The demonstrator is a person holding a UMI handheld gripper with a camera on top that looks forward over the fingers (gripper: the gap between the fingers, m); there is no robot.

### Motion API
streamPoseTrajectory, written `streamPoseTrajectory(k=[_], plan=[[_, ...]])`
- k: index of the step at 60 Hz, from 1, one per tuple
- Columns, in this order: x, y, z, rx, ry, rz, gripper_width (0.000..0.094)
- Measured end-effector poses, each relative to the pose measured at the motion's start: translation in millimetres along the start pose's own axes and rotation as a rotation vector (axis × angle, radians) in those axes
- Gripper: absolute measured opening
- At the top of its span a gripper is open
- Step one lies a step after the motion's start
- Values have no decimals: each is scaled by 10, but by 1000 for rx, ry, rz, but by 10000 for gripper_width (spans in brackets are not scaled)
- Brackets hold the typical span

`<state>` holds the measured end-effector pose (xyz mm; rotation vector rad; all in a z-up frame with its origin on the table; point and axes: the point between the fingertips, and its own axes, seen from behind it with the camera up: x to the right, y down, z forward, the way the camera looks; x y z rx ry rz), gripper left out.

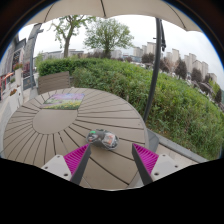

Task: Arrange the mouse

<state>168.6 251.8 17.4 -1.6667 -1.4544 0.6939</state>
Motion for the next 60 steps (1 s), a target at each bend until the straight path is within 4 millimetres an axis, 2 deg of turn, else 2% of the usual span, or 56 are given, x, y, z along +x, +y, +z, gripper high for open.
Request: streamPoseTrajectory(k=[10, 28, 39, 52, 54, 55, 57, 58, 60], plan=[[64, 13, 385, -23, -19, 9, 857], [114, -245, 852, -16, -34, 19, 850], [164, -298, 1035, -32, -20, 37, 842], [176, -279, 1144, -51, -21, 60, 824], [162, -278, 1147, -53, -24, 62, 785], [144, -276, 1148, -55, -29, 63, 737], [100, -284, 1145, -59, -39, 62, 571], [92, -285, 1144, -65, -38, 55, 430], [135, -294, 1135, -70, -12, 46, 425]])
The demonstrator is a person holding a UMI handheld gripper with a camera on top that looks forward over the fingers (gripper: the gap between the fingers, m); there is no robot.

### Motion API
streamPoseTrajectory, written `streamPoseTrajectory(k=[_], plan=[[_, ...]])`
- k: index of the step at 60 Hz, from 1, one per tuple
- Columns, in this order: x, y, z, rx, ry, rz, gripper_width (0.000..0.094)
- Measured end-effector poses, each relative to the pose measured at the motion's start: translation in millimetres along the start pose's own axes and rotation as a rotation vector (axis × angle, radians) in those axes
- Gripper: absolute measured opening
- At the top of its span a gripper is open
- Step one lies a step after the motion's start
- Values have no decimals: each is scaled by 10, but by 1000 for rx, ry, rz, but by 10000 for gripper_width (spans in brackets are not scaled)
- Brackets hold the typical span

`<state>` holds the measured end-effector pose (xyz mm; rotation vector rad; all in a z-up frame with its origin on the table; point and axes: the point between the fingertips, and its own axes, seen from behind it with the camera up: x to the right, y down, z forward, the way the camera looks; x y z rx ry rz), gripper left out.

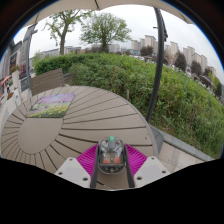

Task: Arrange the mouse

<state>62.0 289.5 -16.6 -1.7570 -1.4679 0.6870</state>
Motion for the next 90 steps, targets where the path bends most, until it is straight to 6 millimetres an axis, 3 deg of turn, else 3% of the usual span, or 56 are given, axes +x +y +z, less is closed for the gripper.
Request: streamPoseTrajectory(k=[8, 12, 16, 22, 27, 33, 36, 41, 48, 56, 61, 63, 66, 67, 71, 77, 90], plan=[[-66, -151, -46, -12, -6, 19, 380], [-148, -471, -115, 19, -6, 28, 374], [-331, -921, -173, 61, -18, 42, 373], [-801, -1631, -170, 108, -56, 78, 372], [-1278, -2152, -41, 151, -86, 96, 373], [-1897, -2460, 260, 161, -107, 91, 371], [-2210, -2491, 515, 138, -112, 88, 372], [-2652, -2373, 874, 90, -116, 101, 372], [-3028, -1916, 1389, 0, -94, 76, 383], [-3167, -1418, 1692, -79, -67, 58, 428], [-3188, -1417, 1700, -50, -58, 23, 478], [-3198, -1388, 1677, -64, -57, 4, 558], [-3188, -1380, 1599, -91, -53, -17, 818], [-3197, -1401, 1550, -93, -56, -21, 866], [-3130, -1557, 1271, -84, -43, -11, 840], [-2955, -1700, 611, -97, -15, 8, 840], [-2672, -1629, -1023, -141, -25, 32, 841]])
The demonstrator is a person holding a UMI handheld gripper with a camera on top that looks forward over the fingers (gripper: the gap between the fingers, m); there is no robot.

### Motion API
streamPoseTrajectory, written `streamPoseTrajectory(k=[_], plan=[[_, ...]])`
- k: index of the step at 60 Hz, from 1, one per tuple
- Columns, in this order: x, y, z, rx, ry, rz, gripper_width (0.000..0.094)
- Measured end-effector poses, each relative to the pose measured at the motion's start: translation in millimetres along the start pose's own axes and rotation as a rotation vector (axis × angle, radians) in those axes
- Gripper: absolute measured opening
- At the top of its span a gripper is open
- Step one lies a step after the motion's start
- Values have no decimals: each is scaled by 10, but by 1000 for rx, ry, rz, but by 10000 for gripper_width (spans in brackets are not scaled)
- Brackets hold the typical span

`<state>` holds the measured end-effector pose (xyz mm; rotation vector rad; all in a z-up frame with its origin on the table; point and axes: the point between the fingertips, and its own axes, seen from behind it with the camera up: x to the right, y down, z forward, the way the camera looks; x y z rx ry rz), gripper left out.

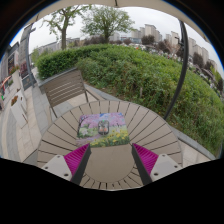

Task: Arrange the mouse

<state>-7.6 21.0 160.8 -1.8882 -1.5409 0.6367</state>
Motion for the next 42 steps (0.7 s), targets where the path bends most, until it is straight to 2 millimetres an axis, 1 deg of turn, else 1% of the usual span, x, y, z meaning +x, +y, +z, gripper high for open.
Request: streamPoseTrajectory(k=[5, 9, 13, 17, 20, 24, 31, 42], plan=[[109, 152, -523, -5, -6, 5, 843], [253, 306, -874, -20, 14, 0, 844], [406, 399, -1138, -10, 45, -1, 845], [458, 499, -1364, -3, 38, -3, 854], [442, 584, -1470, -8, 14, -12, 855], [411, 656, -1563, -4, -13, -38, 854], [435, 745, -1640, -8, -35, -45, 844], [575, 756, -1714, 5, -14, -65, 849]])
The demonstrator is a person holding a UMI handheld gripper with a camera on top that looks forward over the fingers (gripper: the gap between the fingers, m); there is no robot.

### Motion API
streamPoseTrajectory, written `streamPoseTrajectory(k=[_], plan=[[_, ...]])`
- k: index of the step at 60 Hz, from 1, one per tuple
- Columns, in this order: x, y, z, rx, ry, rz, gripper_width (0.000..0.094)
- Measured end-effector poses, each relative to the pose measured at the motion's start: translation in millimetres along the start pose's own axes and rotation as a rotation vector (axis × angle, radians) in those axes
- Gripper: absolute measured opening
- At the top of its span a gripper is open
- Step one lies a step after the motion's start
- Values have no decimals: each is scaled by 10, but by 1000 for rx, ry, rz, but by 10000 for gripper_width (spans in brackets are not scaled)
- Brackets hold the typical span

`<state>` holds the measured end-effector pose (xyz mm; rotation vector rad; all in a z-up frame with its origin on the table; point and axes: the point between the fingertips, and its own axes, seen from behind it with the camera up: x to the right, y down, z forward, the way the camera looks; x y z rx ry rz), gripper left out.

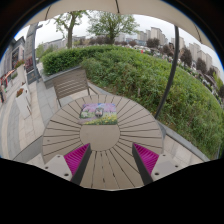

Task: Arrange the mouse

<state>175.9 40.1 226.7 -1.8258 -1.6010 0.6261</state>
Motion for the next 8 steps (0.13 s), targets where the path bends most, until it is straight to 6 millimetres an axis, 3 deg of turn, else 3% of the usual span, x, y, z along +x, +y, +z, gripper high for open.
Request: streamPoseTrajectory(k=[8], plan=[[-53, 49, -70, 0, -32, -4, 854]])
